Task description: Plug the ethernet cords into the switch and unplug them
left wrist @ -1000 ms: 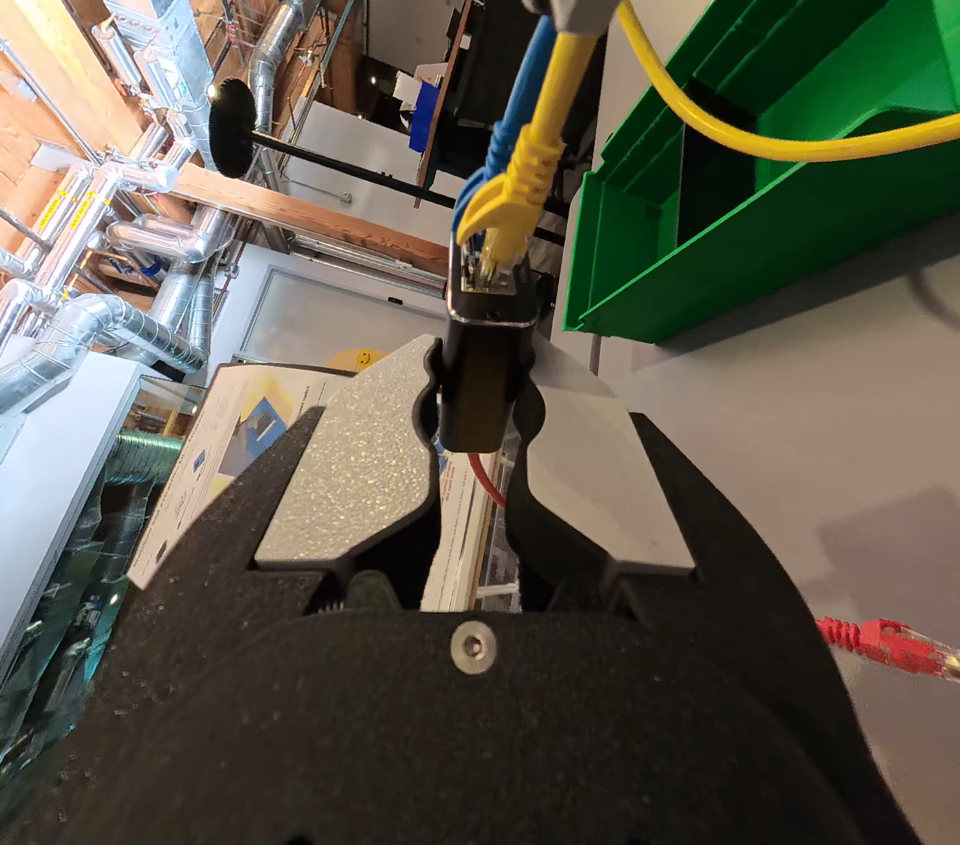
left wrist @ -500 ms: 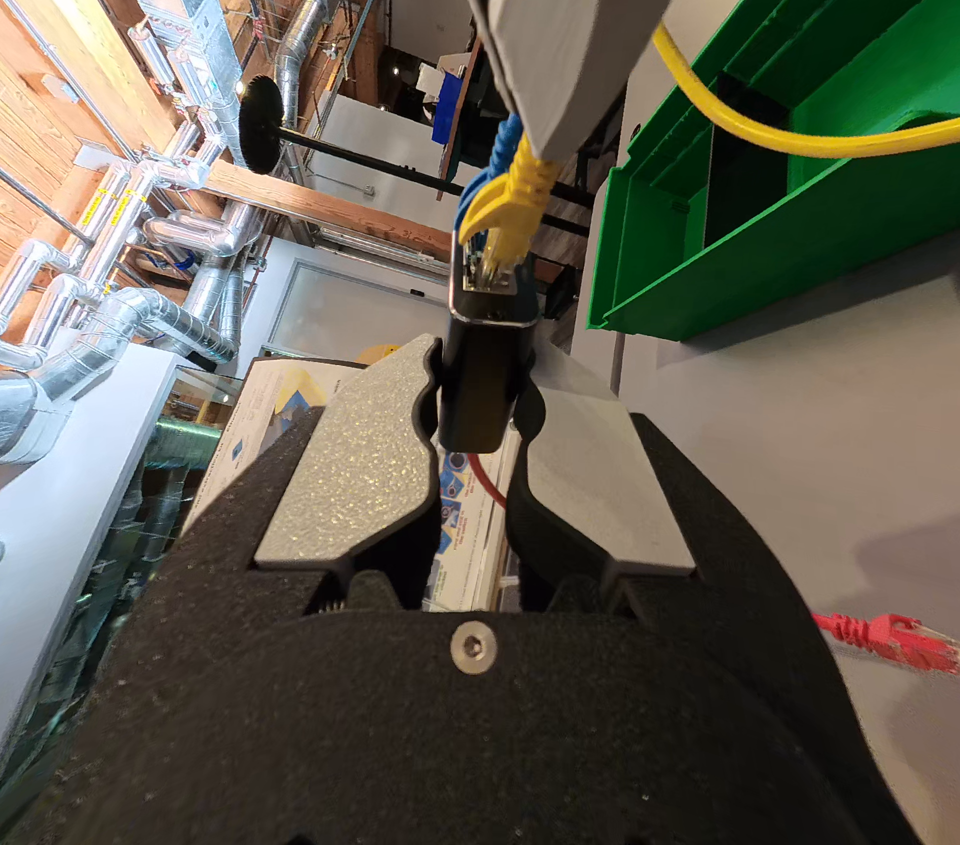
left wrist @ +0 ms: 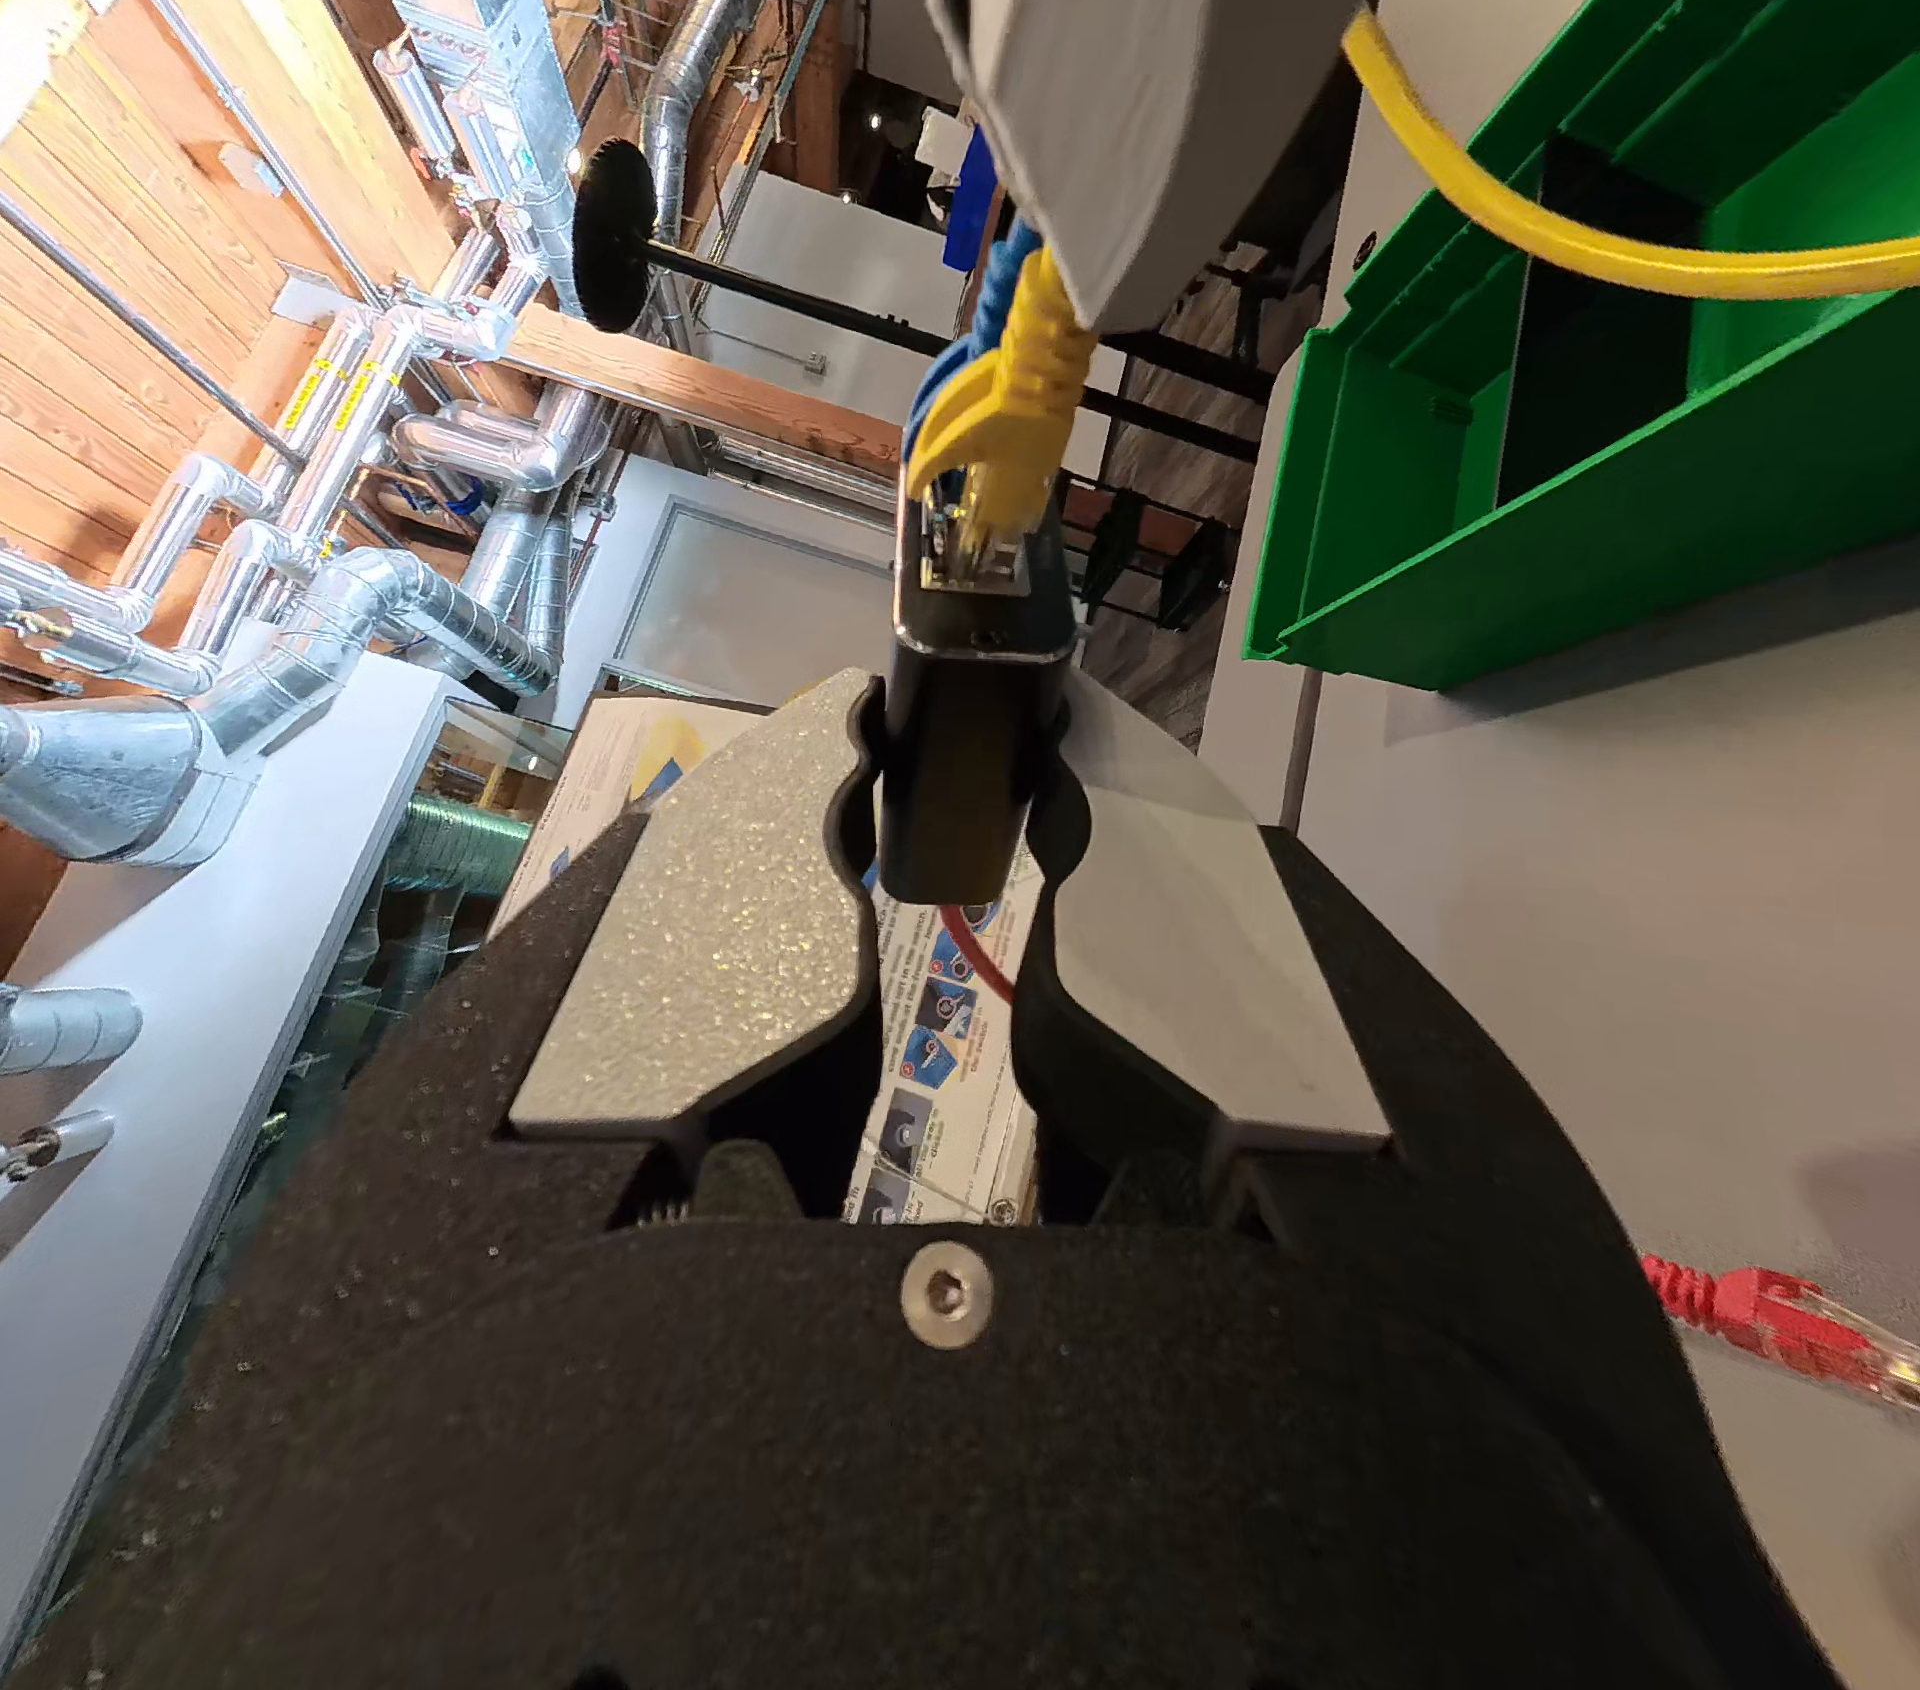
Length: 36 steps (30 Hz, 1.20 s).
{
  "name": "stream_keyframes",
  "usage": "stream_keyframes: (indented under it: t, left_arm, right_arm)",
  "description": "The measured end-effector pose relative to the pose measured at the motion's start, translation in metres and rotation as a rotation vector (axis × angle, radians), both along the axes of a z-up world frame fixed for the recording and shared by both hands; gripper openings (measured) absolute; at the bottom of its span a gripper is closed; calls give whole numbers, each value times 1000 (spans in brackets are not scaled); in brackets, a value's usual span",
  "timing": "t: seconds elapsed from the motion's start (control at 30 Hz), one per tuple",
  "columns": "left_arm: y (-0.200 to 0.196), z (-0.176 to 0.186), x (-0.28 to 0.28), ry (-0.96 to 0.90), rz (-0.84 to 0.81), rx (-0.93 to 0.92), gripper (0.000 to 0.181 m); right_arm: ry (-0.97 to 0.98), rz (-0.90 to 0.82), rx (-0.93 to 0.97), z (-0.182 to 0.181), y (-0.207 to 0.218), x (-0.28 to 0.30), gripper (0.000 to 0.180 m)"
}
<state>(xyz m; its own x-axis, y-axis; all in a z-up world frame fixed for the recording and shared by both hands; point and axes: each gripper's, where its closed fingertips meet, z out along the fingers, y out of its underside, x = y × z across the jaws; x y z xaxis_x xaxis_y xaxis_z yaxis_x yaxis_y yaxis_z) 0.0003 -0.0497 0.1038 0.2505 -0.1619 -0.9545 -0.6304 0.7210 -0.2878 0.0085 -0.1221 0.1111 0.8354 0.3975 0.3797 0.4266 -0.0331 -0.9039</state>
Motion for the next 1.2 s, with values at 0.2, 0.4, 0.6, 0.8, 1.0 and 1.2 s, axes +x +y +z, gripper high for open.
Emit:
stream_keyframes:
  t: [0.2, 0.4, 0.6, 0.8, 1.0, 1.2]
  left_arm:
    - [-5, 4, 0, -15, 4, 0, 24]
    - [-12, 4, 2, -29, -42, 10, 24]
    - [-26, 10, 3, -36, -86, 43, 23]
    - [-32, 12, 4, -27, -67, 78, 23]
    - [-36, 14, 5, -35, -58, 76, 23]
    - [-30, 16, 3, -41, -41, 96, 23]
  right_arm:
    - [0, 23, 38, 7, -2, -2, 10]
    - [-62, 45, 46, 6, -8, -4, 10]
    - [-92, 56, 47, 12, -20, -7, 9]
    - [-121, 62, 38, 13, -26, -12, 9]
    - [-150, 38, 53, 16, -28, -14, 9]
    - [-120, 46, 47, 17, -22, -13, 9]
